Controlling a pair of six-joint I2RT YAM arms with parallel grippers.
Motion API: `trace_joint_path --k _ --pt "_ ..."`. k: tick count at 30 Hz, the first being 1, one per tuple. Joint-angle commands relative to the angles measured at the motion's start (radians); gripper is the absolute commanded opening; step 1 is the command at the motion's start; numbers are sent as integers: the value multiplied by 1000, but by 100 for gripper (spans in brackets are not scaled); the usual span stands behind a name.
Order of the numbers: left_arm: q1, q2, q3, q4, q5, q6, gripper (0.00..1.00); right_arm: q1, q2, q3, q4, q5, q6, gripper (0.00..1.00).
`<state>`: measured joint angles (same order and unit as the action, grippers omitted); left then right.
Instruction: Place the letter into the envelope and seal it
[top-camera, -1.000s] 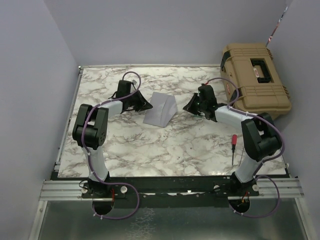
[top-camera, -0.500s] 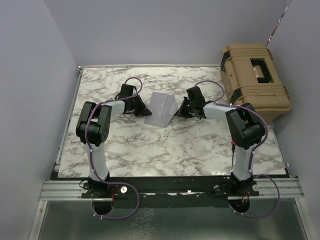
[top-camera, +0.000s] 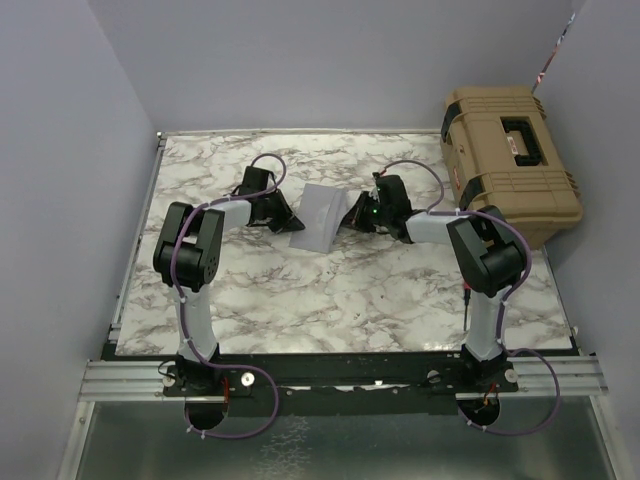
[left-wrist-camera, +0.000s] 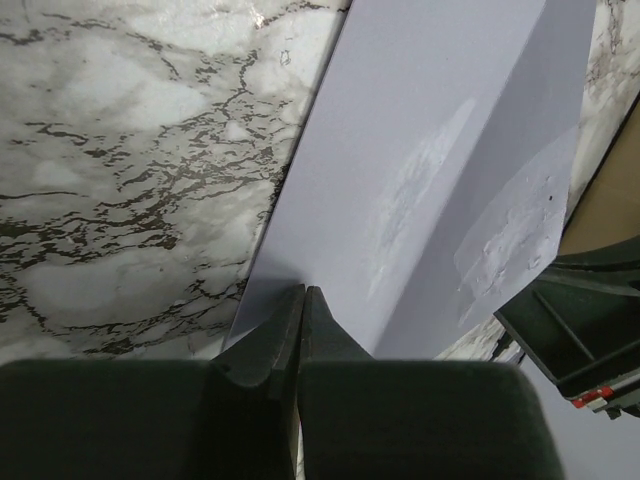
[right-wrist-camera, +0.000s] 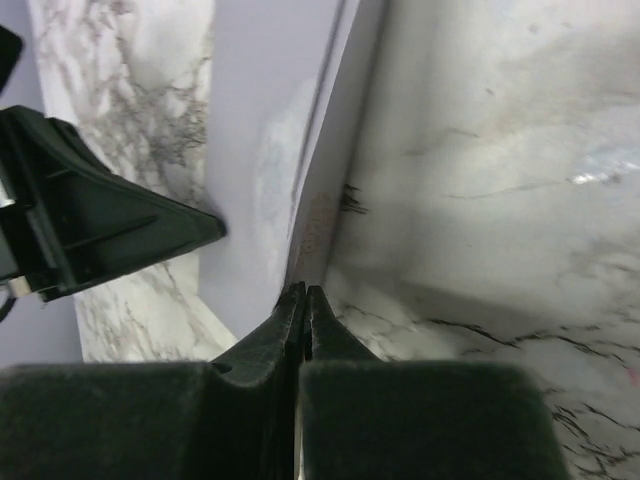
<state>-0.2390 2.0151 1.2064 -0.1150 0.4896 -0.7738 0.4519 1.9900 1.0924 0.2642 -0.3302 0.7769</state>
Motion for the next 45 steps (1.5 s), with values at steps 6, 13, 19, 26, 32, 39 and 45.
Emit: trace_joint_path --k 6,13,19,26,32,39,45 --pt "-15 56 2 -61 -34 6 0 6 23 30 125 -49 -40 9" --pt "-17 62 7 -61 -28 4 0 16 69 93 28 -13 -90 19" --pt "-17 69 10 -61 -22 4 0 35 111 160 -59 21 -141 23" --pt "-19 71 10 -60 -19 4 0 97 125 247 -210 214 -278 21" --pt "-20 69 17 -61 -14 4 0 165 166 331 -378 428 -417 21" --pt "-20 67 25 -61 -2 -1 0 191 209 357 -443 473 -475 22" --pt "-20 39 81 -13 49 8 0 192 225 364 -507 455 -499 26"
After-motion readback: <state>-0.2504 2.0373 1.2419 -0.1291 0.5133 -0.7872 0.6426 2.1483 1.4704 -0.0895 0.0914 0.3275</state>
